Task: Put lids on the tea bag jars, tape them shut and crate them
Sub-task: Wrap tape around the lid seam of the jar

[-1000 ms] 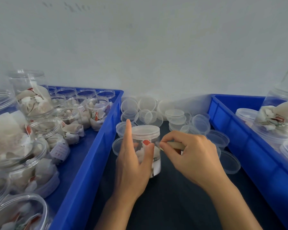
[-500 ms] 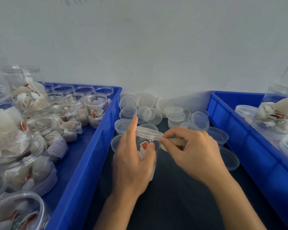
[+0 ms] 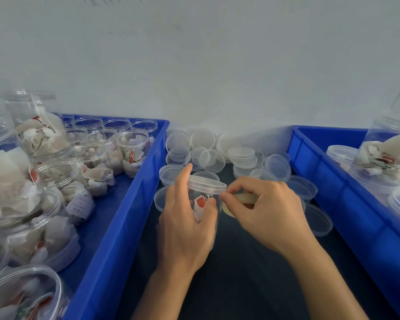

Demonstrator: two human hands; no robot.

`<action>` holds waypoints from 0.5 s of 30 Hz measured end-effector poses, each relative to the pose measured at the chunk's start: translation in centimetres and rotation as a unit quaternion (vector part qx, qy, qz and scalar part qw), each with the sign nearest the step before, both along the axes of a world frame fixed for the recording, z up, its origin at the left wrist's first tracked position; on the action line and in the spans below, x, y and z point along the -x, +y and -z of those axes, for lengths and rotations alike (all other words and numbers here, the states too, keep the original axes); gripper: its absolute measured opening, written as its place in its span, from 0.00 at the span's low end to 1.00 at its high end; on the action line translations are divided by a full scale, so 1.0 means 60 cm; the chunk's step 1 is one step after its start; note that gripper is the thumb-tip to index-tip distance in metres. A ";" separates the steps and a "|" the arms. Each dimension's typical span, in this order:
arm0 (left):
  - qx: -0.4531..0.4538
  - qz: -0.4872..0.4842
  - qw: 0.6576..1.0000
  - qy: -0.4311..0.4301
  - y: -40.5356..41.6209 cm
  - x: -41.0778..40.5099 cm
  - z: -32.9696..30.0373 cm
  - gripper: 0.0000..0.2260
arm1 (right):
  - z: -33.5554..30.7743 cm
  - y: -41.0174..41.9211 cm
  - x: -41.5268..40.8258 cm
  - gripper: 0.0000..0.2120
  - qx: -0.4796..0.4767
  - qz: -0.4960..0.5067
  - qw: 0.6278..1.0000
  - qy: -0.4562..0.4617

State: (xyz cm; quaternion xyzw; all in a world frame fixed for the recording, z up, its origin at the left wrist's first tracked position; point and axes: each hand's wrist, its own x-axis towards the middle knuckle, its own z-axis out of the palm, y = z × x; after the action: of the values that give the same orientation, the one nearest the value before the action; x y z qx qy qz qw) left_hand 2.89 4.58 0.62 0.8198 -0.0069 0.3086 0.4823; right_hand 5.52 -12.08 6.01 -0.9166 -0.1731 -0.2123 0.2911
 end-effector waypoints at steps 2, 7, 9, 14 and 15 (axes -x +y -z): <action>0.003 0.001 1.000 0.000 0.000 0.001 -0.001 0.32 | 0.000 0.001 0.000 0.07 -0.001 0.002 1.000 -0.001; 0.002 -0.002 1.000 0.000 0.002 -0.002 -0.003 0.33 | 0.000 0.002 0.003 0.09 -0.006 0.007 1.000 0.003; 0.007 -0.001 1.000 0.001 0.003 -0.003 -0.003 0.32 | 0.000 0.002 0.004 0.10 -0.008 0.006 1.000 0.000; 0.042 -0.001 0.999 0.005 0.006 -0.006 0.002 0.27 | -0.004 0.003 0.005 0.09 -0.035 -0.011 0.999 -0.001; 0.052 -0.004 0.999 0.006 0.007 -0.006 0.002 0.27 | -0.004 0.001 0.005 0.09 -0.042 -0.013 0.999 -0.001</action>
State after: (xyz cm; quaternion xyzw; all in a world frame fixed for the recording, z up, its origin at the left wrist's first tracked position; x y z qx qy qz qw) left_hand 3.28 5.01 0.48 0.7955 0.0150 0.3055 0.5231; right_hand 5.25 -12.01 6.24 -0.9012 -0.1761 -0.2161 0.3320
